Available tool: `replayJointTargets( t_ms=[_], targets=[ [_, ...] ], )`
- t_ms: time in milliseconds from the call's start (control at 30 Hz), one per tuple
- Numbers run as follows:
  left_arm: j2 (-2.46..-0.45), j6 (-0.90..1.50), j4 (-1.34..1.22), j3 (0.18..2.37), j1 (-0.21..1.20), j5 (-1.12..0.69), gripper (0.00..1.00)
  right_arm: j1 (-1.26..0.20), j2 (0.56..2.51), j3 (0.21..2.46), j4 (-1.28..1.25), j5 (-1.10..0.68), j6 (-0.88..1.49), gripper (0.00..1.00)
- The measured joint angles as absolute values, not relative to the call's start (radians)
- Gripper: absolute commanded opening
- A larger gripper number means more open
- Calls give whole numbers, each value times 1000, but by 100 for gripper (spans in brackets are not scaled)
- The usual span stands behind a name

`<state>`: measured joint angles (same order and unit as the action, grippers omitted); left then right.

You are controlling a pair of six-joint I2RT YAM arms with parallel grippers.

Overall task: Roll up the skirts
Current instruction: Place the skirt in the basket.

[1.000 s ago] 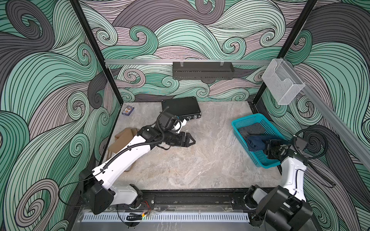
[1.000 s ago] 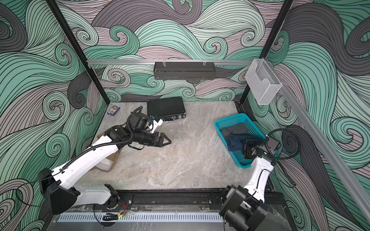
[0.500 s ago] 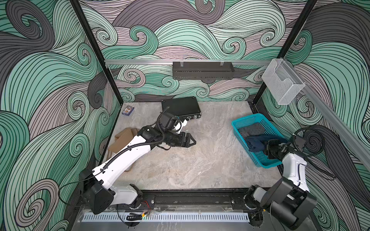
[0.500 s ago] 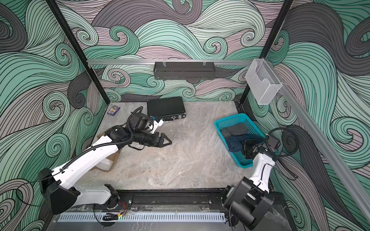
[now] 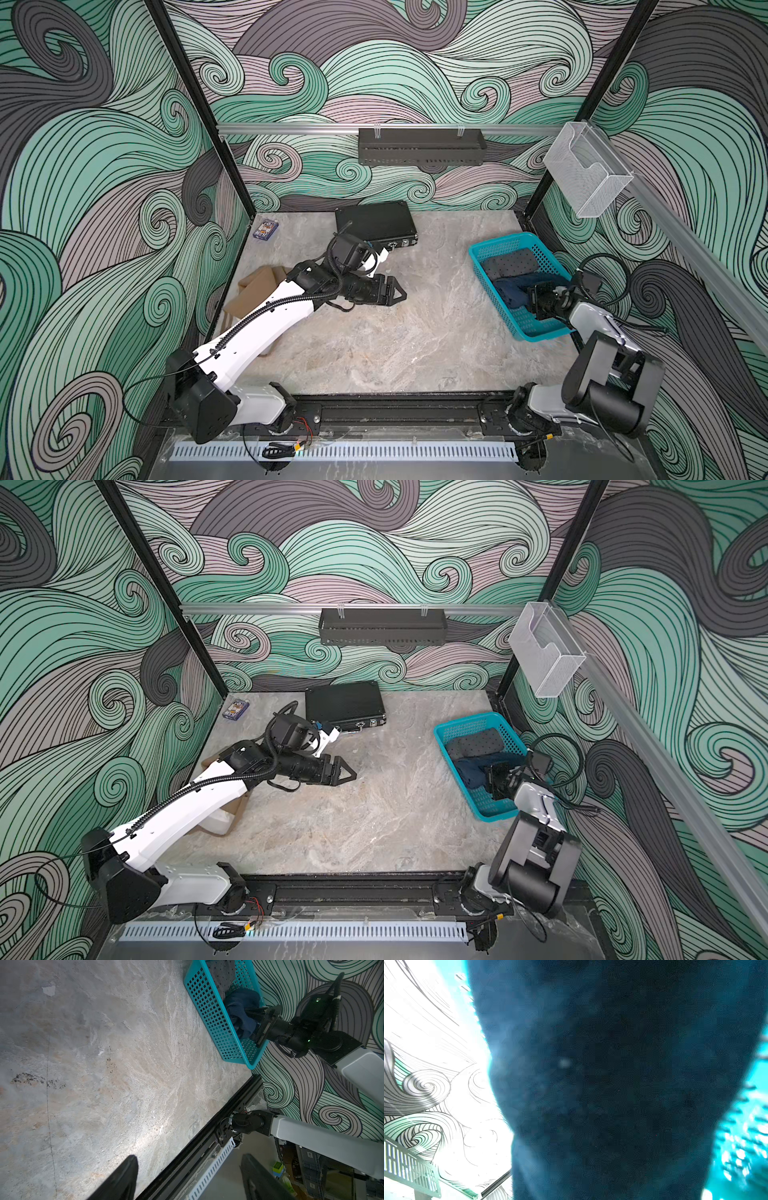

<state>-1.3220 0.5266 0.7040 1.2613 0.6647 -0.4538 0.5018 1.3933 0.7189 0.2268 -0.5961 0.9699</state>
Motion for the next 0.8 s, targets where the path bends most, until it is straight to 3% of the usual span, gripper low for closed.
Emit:
replayJointTargets(
  t_ms=[133,233,367,467,633,800],
  targets=[
    [-1328,521,707,1262,665,-433,78,446,1476,648,54,-602,1052,16],
    [-1334,515,713,1262,665,-417,78,397,1532,632,-92,-601,1119,29],
    [-1345,506,721,1262,665,-399,78,348,1631,647,-248,-604,1171,34],
    [-1354,503,726,1262,664,-388,78,324,1694,687,-302,-607,1182,50],
    [-1365,499,734,1262,661,-374,78,317,1729,774,-181,-589,1096,71],
    [-1385,497,740,1262,655,-369,78,317,1687,836,18,-513,971,80]
  ],
)
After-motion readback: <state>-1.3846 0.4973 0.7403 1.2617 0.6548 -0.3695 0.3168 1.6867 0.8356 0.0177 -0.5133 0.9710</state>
